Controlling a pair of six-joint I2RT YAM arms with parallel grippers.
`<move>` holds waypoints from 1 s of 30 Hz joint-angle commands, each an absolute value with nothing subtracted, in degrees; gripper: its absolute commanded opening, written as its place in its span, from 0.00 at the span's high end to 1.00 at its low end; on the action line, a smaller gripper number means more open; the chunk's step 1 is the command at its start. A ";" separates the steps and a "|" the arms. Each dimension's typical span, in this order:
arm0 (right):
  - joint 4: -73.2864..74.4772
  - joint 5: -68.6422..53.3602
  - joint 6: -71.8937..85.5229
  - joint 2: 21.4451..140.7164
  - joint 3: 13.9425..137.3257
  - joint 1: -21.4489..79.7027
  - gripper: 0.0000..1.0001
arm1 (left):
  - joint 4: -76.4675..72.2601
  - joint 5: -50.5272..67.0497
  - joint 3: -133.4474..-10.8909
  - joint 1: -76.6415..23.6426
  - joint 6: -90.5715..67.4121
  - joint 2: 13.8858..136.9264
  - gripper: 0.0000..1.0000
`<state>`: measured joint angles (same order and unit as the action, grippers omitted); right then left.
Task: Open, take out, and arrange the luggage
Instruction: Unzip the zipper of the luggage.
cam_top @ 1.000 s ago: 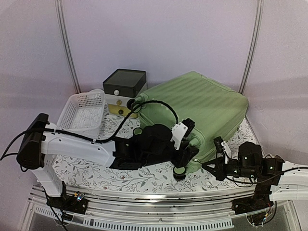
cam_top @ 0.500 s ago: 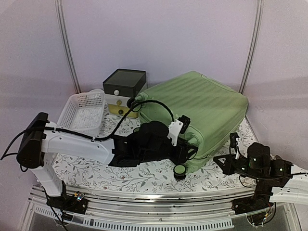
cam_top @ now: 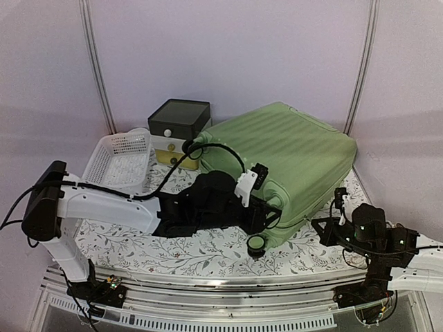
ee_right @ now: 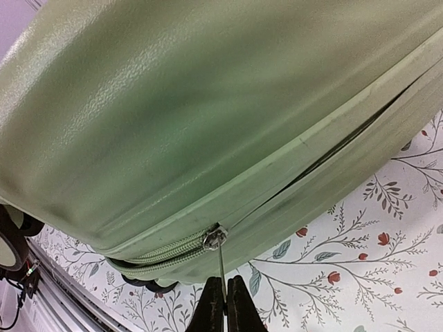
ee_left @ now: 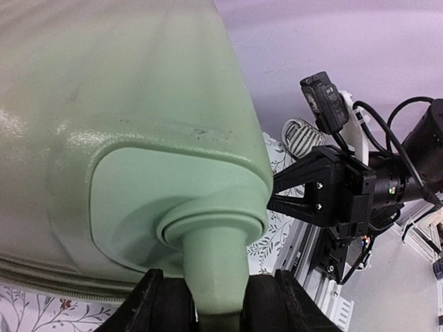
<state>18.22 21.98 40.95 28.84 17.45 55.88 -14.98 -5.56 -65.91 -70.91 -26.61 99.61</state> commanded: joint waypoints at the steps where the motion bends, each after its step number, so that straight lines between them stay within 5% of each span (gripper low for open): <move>1: 18.65 30.18 39.49 31.55 19.78 52.26 0.97 | -12.50 -3.61 -64.22 -68.11 -24.14 96.84 0.88; 6: 17.94 30.88 36.24 32.41 22.87 51.21 0.48 | -12.33 -3.07 -63.04 -67.99 -22.51 93.37 0.47; 13: 30.85 30.78 35.12 43.05 38.09 50.68 0.33 | -2.90 1.86 -68.89 -62.89 -23.90 88.76 0.22; 22: 52.14 32.20 47.22 60.42 60.00 50.63 0.22 | 3.91 6.64 -68.38 -48.00 -24.76 81.74 0.20; 30: 58.69 31.37 43.87 70.70 67.91 50.59 0.02 | 5.85 11.32 -68.62 -33.21 -18.53 82.93 0.17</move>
<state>51.03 32.29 44.62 66.59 67.22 50.94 3.03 7.42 -68.12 -38.65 -23.05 81.67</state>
